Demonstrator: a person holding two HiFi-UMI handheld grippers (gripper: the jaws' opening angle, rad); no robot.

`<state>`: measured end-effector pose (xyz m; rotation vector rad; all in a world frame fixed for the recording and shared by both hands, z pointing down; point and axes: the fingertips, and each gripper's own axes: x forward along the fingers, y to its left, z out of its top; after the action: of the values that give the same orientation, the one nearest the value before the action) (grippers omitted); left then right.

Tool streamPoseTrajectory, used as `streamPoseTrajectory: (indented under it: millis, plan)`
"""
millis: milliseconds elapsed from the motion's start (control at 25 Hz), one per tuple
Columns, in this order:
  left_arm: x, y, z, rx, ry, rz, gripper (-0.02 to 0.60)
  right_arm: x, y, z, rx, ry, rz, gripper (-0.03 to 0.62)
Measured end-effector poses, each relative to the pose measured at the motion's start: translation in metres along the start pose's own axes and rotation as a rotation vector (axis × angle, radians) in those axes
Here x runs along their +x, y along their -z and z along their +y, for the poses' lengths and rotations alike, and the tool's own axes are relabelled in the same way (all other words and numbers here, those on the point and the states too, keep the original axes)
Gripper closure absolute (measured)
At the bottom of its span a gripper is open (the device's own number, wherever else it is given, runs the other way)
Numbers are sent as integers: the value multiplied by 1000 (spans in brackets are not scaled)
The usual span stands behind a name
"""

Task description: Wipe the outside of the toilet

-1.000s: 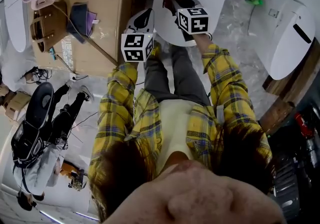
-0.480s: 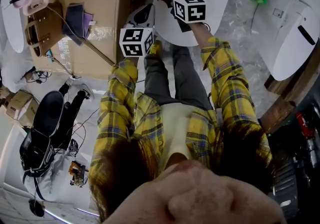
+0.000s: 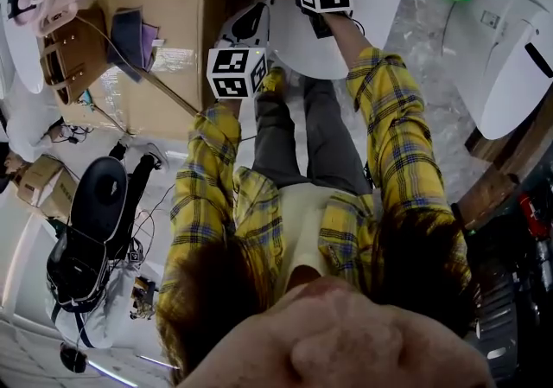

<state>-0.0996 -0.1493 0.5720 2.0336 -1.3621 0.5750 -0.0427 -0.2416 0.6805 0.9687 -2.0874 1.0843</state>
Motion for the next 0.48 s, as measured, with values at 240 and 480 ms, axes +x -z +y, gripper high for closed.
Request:
streamPoseTrajectory:
  millis: [240, 480]
  plan:
    - [1, 9, 0, 19, -17, 28, 575, 1, 14, -34, 12, 74, 46, 473]
    - [4, 12, -7, 55, -32, 44, 575, -20, 35, -71, 11, 143, 65, 472]
